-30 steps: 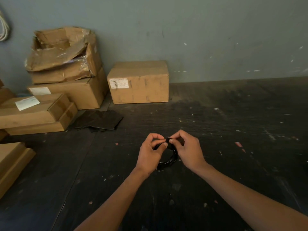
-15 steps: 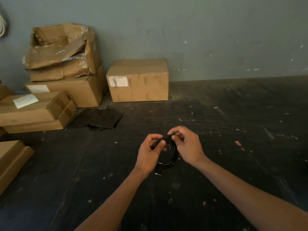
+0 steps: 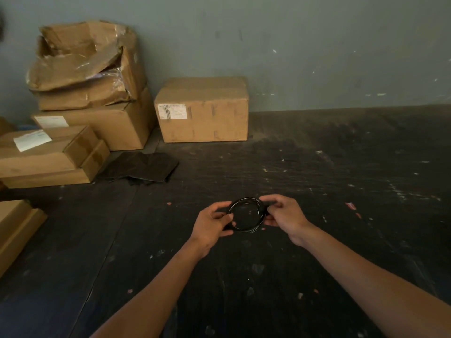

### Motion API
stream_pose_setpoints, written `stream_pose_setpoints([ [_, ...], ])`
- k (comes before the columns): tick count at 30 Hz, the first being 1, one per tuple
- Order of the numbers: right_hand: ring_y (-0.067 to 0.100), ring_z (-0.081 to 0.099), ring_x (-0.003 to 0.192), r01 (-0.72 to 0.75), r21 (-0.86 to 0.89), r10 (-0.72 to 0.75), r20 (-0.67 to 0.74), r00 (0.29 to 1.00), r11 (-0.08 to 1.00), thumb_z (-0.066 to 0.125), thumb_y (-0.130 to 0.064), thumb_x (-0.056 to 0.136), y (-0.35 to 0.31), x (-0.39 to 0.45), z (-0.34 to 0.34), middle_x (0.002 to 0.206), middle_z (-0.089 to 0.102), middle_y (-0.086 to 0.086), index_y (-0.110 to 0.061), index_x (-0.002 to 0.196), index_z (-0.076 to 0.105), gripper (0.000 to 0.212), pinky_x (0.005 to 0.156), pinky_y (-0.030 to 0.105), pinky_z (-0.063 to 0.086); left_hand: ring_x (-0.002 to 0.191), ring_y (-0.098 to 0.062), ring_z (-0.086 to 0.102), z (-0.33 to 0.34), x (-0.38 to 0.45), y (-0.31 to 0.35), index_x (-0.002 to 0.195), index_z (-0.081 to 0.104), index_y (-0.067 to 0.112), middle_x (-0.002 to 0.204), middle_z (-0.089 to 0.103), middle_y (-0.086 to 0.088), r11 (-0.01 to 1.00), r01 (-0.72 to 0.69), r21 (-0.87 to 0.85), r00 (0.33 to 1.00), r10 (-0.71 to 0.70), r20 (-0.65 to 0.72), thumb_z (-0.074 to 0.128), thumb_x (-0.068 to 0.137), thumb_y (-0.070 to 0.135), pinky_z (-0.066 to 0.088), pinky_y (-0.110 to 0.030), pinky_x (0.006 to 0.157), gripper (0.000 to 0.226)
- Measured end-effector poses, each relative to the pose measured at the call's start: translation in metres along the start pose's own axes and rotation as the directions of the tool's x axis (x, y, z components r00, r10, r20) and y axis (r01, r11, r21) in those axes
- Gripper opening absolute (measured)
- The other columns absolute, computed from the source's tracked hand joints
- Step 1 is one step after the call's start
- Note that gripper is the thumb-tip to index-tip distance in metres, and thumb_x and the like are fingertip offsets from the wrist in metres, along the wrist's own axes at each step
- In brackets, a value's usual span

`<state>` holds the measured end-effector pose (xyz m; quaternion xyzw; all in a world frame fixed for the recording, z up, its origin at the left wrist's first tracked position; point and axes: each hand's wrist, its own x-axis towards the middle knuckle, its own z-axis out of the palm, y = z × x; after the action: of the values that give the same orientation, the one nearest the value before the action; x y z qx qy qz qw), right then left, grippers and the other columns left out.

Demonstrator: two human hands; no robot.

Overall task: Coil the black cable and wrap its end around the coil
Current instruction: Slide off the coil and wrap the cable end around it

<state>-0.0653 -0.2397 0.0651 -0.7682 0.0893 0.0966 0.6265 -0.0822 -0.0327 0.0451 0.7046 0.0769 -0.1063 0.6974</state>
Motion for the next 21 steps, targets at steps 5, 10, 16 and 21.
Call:
stream_pose_setpoints([
  [5, 0.019, 0.07, 0.091, -0.082, -0.091, 0.083, 0.009, 0.996, 0.992, 0.048, 0.001, 0.096, 0.027, 0.01, 0.001, 0.109, 0.061, 0.008, -0.019, 0.118, 0.062, 0.033, 0.08, 0.033, 0.06, 0.1, -0.017, 0.068, 0.006, 0.033, -0.023, 0.134, 0.058, 0.023, 0.115, 0.068, -0.006, 0.972, 0.062, 0.229, 0.998, -0.065, 0.005, 0.058, 0.096, 0.006, 0.062, -0.034, 0.079, 0.041],
  [10, 0.02, 0.065, 0.098, -0.245, -0.086, 0.246, 0.012, 0.969, 0.966, 0.054, -0.008, 0.096, 0.061, 0.023, 0.008, 0.126, 0.056, 0.003, -0.02, 0.116, 0.059, 0.024, 0.083, 0.035, 0.059, 0.099, -0.014, 0.065, 0.013, 0.06, -0.048, 0.137, 0.056, 0.022, 0.127, 0.064, -0.007, 0.888, 0.15, 0.434, 0.987, -0.161, -0.012, 0.052, 0.098, 0.005, 0.06, -0.03, 0.079, 0.043],
  [16, 0.017, 0.065, 0.094, -0.321, -0.214, 0.332, 0.013, 0.943, 0.922, 0.053, -0.01, 0.097, 0.085, 0.036, 0.015, 0.11, 0.063, 0.004, -0.018, 0.129, 0.056, 0.034, 0.086, 0.035, 0.058, 0.105, -0.011, 0.057, 0.017, 0.076, -0.059, 0.135, 0.058, 0.02, 0.142, 0.054, -0.008, 0.804, 0.207, 0.558, 0.976, -0.209, -0.061, 0.045, 0.099, 0.006, 0.044, -0.014, 0.071, 0.04],
  [21, 0.012, 0.062, 0.096, -0.263, -0.395, 0.314, 0.069, 0.947, 0.88, 0.054, -0.014, 0.096, 0.085, 0.043, 0.018, 0.116, 0.062, 0.002, -0.019, 0.137, 0.051, 0.042, 0.09, 0.036, 0.055, 0.131, -0.024, 0.049, 0.02, 0.08, -0.06, 0.141, 0.052, 0.017, 0.148, 0.049, -0.009, 0.756, 0.255, 0.603, 0.961, -0.269, -0.069, 0.044, 0.096, 0.004, 0.039, -0.026, 0.099, 0.048],
])
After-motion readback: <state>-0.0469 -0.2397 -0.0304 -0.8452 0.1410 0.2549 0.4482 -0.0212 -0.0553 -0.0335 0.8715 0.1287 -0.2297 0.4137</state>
